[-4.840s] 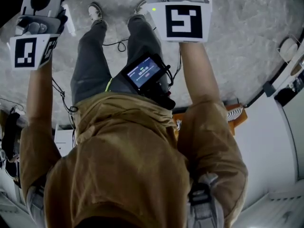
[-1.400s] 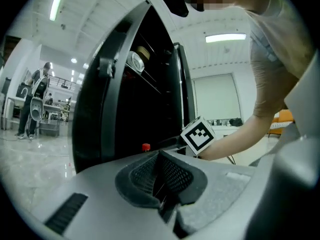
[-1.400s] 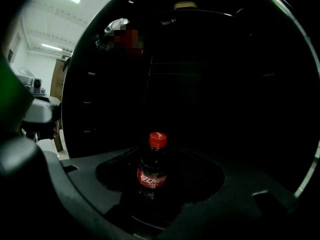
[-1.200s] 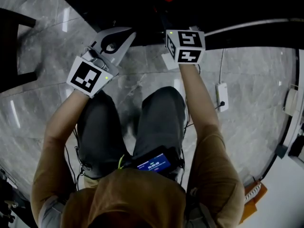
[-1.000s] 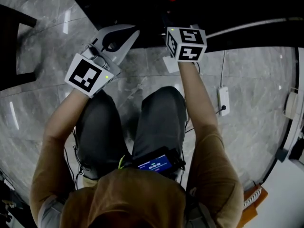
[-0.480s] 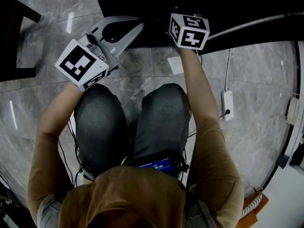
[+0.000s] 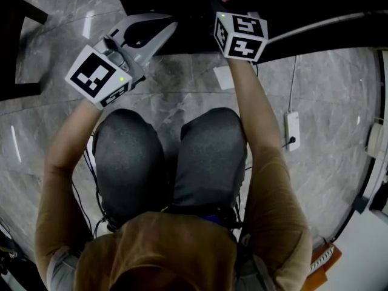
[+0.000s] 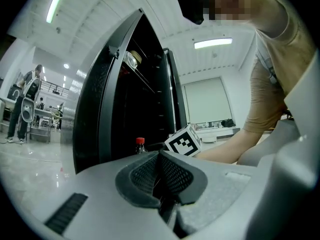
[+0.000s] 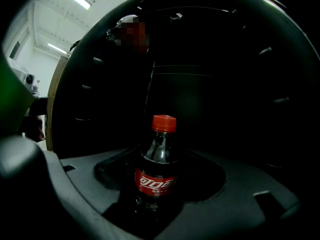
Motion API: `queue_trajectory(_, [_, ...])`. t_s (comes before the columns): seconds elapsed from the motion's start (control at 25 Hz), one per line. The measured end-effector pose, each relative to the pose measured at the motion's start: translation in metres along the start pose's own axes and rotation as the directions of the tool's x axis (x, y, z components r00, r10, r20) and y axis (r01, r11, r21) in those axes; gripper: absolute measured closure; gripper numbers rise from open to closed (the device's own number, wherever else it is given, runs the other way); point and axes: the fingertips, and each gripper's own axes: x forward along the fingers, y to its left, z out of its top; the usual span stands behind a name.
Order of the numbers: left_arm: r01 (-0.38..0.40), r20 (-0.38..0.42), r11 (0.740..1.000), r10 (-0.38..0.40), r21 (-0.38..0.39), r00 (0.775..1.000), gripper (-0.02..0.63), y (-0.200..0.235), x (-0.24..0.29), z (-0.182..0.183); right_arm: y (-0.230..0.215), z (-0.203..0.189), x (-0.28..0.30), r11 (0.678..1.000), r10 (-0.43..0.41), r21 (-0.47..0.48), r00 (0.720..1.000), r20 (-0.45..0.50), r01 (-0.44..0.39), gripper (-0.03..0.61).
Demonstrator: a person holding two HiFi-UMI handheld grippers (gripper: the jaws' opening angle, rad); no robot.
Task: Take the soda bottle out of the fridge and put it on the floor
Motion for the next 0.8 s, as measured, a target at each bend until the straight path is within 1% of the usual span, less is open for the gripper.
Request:
queue_trajectory(0.08, [0.005, 0.007, 1.0, -0.005, -0.008, 1.0, 0.618, 0.0, 0.003, -0.007, 0.001, 0.0, -0.005, 1.0, 0.002, -0.019, 1.0, 0.014, -0.002, 0.298])
queue_trajectory(0.2, [0.002, 0.013, 1.0, -0.002, -0.01, 1.0, 0.618, 0.001, 0.007, -0.015, 0.008, 0.0, -0.011, 0.997, 0.03, -0.066, 0.999, 0.03, -0.028, 0.299])
queue_trajectory(0.28, [0.008, 0.02, 1.0, -0.008, 0.012, 1.0, 0.618, 0.0, 0.011, -0.018, 0.011, 0.003, -0.017, 0.994, 0.043, -0.101, 0.998, 0.04, -0.039, 0.301])
queue_trajectory(0.48, [0.03, 0.013, 0.999, -0.03, 0.041, 0.999, 0.618, -0.007, 0.016, -0.03, 0.023, 0.005, -0.04, 0.989, 0.072, -0.133, 0.996, 0.046, -0.066, 0.302])
queue_trajectory(0.64, [-0.015, 0.061, 0.992, 0.008, 0.126, 0.998, 0.618, -0.012, 0.016, -0.03, 0.032, 0.009, -0.062, 0.983, 0.104, -0.155, 0.993, 0.05, -0.095, 0.302])
queue_trajectory(0.68, [-0.019, 0.062, 0.991, 0.011, 0.134, 0.998, 0.618, -0.013, 0.015, -0.033, 0.035, 0.009, -0.067, 0.982, 0.11, -0.16, 0.993, 0.049, -0.101, 0.302])
queue_trajectory(0.8, [-0.013, 0.048, 0.994, 0.008, 0.106, 0.999, 0.618, -0.012, 0.015, -0.043, 0.04, 0.007, -0.08, 0.979, 0.12, -0.171, 0.992, 0.047, -0.11, 0.304])
